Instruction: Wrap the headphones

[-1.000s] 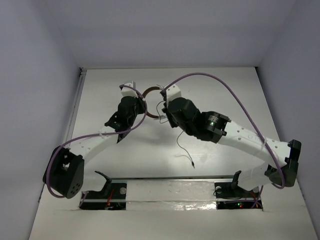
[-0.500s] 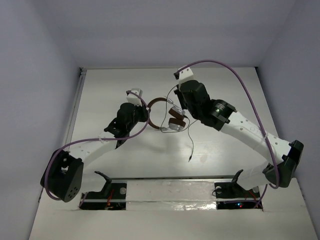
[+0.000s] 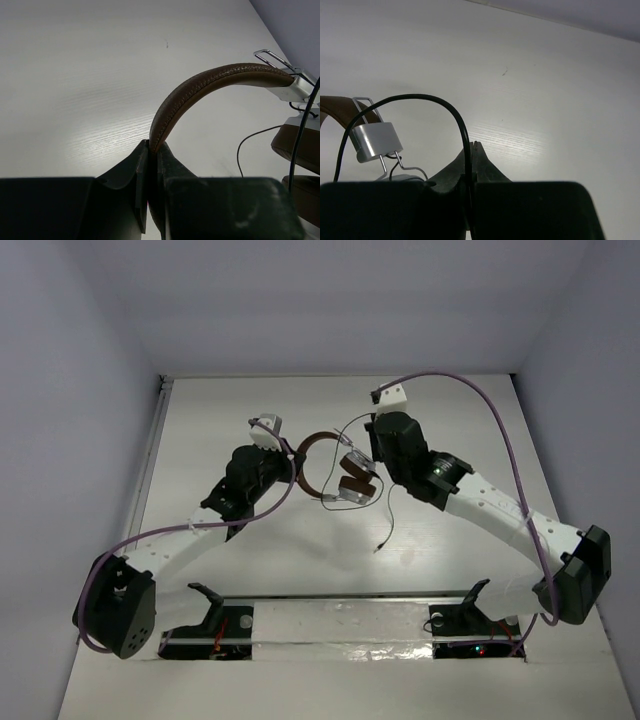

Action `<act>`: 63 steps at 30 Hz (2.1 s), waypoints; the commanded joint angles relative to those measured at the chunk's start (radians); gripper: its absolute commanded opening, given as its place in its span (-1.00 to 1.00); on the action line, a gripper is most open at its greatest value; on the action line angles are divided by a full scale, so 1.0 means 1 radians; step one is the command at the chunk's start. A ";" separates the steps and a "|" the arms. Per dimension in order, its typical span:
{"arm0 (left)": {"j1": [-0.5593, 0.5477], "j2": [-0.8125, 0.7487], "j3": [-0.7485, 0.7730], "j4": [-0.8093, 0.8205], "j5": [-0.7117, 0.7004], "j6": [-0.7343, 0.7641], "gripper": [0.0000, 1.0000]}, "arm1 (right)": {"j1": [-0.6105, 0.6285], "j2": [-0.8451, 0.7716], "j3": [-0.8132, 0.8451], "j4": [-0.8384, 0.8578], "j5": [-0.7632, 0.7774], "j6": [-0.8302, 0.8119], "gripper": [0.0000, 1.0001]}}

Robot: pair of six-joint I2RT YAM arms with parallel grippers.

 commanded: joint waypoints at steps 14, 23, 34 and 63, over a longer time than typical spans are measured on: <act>0.098 -0.077 0.125 0.111 0.293 -0.186 -1.00 | -0.095 -0.182 -0.292 0.364 -0.177 0.208 -1.00; 0.163 -0.078 0.148 0.176 0.378 -0.299 -1.00 | -0.095 -0.207 -0.378 0.484 -0.315 0.286 -1.00; 0.200 -0.098 0.220 0.135 0.370 -0.368 -1.00 | -0.095 -0.169 -0.471 0.700 -0.496 0.337 -0.61; 0.234 -0.152 0.496 -0.175 0.244 -0.374 -1.00 | -0.055 0.215 -0.591 1.253 -0.909 0.521 0.10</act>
